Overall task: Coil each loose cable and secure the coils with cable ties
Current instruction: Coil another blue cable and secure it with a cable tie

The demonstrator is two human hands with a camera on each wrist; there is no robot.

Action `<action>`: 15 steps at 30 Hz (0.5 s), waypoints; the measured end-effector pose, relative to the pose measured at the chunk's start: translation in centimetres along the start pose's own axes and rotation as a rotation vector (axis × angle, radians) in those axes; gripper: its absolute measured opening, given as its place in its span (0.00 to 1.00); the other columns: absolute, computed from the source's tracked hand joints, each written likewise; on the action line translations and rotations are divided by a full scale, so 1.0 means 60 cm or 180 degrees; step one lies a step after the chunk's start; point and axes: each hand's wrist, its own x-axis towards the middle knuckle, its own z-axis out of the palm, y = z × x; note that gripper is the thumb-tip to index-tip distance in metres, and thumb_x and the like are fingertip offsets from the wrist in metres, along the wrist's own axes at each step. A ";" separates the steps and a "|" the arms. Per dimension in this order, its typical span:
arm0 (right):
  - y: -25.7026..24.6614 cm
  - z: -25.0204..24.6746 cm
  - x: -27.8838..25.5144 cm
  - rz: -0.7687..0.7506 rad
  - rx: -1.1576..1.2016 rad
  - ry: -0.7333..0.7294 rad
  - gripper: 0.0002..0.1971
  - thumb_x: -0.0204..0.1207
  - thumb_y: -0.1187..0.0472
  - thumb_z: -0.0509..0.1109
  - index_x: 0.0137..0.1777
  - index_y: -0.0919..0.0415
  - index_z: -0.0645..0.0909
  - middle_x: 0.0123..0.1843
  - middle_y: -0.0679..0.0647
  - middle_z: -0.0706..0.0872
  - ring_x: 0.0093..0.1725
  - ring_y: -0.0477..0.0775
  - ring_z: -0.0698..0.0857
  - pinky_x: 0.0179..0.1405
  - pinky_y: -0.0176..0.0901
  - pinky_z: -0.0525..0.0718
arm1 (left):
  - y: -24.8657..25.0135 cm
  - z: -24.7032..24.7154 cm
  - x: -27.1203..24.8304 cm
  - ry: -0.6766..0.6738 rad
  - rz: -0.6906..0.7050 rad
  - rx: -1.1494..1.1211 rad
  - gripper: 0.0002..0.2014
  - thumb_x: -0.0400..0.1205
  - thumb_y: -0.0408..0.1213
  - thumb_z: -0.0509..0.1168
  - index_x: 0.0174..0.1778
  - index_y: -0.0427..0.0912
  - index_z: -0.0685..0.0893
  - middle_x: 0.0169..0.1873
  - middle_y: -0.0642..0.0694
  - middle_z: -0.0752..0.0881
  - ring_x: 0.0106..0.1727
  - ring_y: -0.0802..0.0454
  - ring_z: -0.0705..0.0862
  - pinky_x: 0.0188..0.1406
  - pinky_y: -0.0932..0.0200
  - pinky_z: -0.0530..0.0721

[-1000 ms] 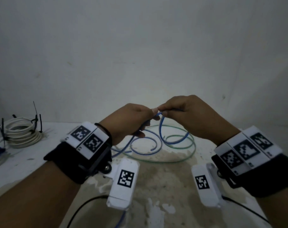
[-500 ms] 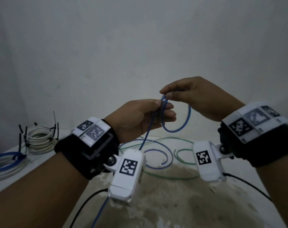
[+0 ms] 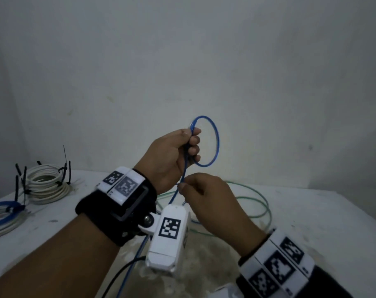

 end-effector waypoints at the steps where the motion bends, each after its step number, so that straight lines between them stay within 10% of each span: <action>1: 0.003 0.002 0.002 0.0021 0.0120 0.0002 0.12 0.80 0.51 0.66 0.44 0.60 0.83 0.39 0.51 0.85 0.39 0.47 0.81 0.35 0.34 0.73 | 0.001 -0.002 -0.001 -0.0035 -0.0015 0.0015 0.12 0.89 0.33 0.49 0.49 0.38 0.78 0.30 0.51 0.75 0.28 0.57 0.72 0.35 0.61 0.78; 12: -0.006 -0.003 0.038 -0.0669 0.0156 0.0107 0.10 0.83 0.67 0.57 0.53 0.63 0.81 0.40 0.54 0.85 0.37 0.50 0.81 0.35 0.26 0.73 | 0.095 -0.007 -0.005 0.0254 0.0265 0.0252 0.13 0.88 0.33 0.48 0.45 0.39 0.76 0.27 0.50 0.72 0.26 0.55 0.70 0.33 0.60 0.75; 15: -0.004 -0.001 0.035 -0.0902 -0.0065 -0.0154 0.14 0.83 0.65 0.56 0.63 0.62 0.80 0.45 0.49 0.79 0.36 0.35 0.75 0.38 0.18 0.70 | 0.109 -0.021 -0.014 0.0354 0.0189 0.0047 0.15 0.89 0.39 0.48 0.41 0.40 0.76 0.24 0.51 0.70 0.24 0.56 0.68 0.29 0.61 0.73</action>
